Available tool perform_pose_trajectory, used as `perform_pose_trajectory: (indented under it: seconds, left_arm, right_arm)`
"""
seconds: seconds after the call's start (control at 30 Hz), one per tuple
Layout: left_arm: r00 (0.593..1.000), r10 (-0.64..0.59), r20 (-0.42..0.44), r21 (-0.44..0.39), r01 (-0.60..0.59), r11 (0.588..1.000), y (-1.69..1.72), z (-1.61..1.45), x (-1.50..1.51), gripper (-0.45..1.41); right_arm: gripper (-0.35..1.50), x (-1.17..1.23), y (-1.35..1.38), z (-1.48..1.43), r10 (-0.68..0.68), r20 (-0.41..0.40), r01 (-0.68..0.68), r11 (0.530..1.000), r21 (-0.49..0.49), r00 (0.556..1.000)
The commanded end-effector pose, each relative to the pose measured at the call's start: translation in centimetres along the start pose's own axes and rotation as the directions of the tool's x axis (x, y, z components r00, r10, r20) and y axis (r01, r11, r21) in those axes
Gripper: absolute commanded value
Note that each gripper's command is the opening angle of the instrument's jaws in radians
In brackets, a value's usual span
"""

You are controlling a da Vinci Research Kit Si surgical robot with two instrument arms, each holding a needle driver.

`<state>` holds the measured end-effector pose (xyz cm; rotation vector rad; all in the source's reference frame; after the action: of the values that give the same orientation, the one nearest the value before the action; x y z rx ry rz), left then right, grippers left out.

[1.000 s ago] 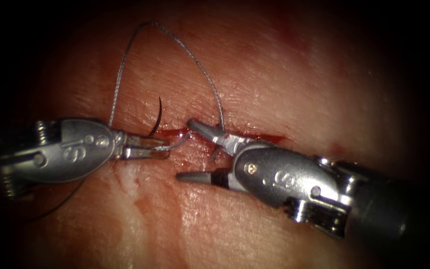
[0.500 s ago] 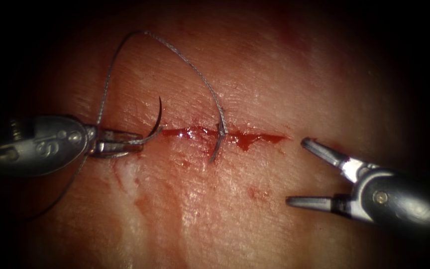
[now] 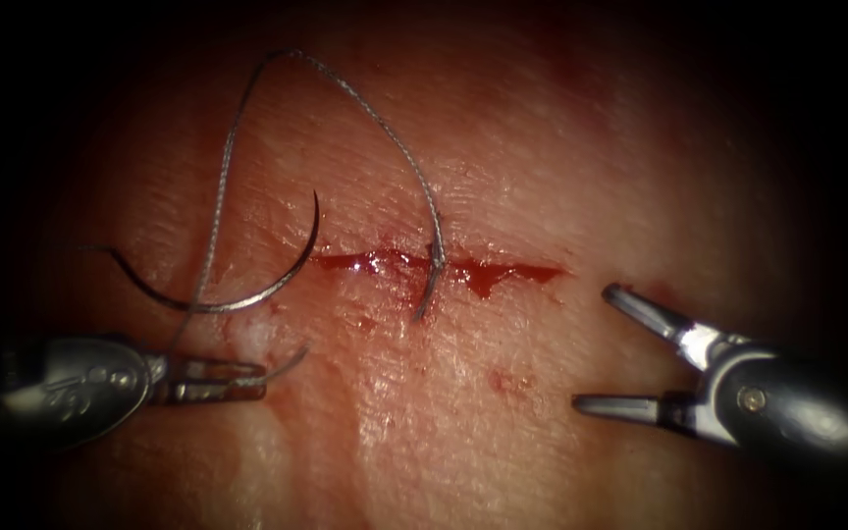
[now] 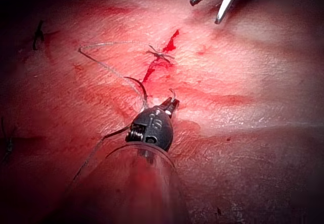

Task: Wound Closure
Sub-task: Use the right gripper to cut the short suture tail.

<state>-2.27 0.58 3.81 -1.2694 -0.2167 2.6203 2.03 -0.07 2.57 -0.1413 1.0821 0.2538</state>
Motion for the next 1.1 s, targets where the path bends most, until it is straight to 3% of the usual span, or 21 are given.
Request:
perform_pose_trajectory:
  seconds: [0.03,0.2,0.23,0.27,0.3,0.4,0.43,0.53,0.6,0.7,1.1]
  left_arm:
    - [1.0,-0.001,0.001,0.002,0.001,1.0,-0.03,0.1,-0.07,-0.45]
    - [0.999,-0.006,0.052,0.018,0.005,1.0,0.04,0.24,-0.28,-0.45]
    - [0.997,-0.021,0.07,0.018,0.019,1.0,0.04,0.27,-0.32,-0.32]
    - [0.994,-0.068,0.088,0.014,0.067,0.998,0.04,0.31,-0.38,0.24]
    - [0.994,-0.068,0.088,0.014,0.067,0.998,0.04,0.31,-0.38,0.24]
    - [0.989,-0.119,0.09,0.022,0.118,0.993,0.01,0.33,-0.42,0.76]
    - [0.989,-0.118,0.093,0.02,0.117,0.993,0.01,0.32,-0.43,0.81]
    - [0.985,-0.117,0.127,0.012,0.116,0.993,0.02,0.26,-0.49,0.83]
    - [0.973,-0.102,0.209,0.026,0.098,0.995,0.0,0.17,-0.63,0.78]
    - [0.965,-0.121,0.234,0.046,0.114,0.992,-0.06,0.06,-0.77,0.74]
    - [0.954,-0.157,0.254,0.07,0.144,0.987,-0.19,-0.32,-0.84,0.51]
  right_arm:
    - [1.25,0.0,0.03,0.1,-0.003,-0.004,0.003,1.0,-0.002,1.0]
    - [1.25,0.02,0.01,0.14,-0.003,-0.006,0.003,1.0,0.0,1.0]
    - [1.25,0.02,0.01,0.15,-0.003,-0.008,0.003,1.0,0.002,1.0]
    - [1.25,0.03,0.0,0.16,-0.003,-0.009,0.003,1.0,0.004,1.0]
    - [1.25,0.03,0.0,0.16,-0.003,-0.009,0.003,1.0,0.004,1.0]
    - [1.25,0.03,0.0,0.16,-0.003,-0.009,0.003,1.0,0.004,1.0]
    - [1.25,0.02,0.0,0.16,-0.003,-0.009,0.003,1.0,0.004,1.0]
    - [1.25,0.03,0.01,0.16,-0.003,-0.009,0.003,1.0,0.004,1.0]
    - [1.25,0.03,0.01,0.16,0.003,-0.009,-0.003,1.0,0.004,1.0]
    - [1.25,0.03,0.0,0.16,0.003,-0.01,-0.003,1.0,0.004,1.0]
    - [1.25,0.03,0.0,0.17,0.003,-0.009,-0.003,1.0,0.003,1.0]
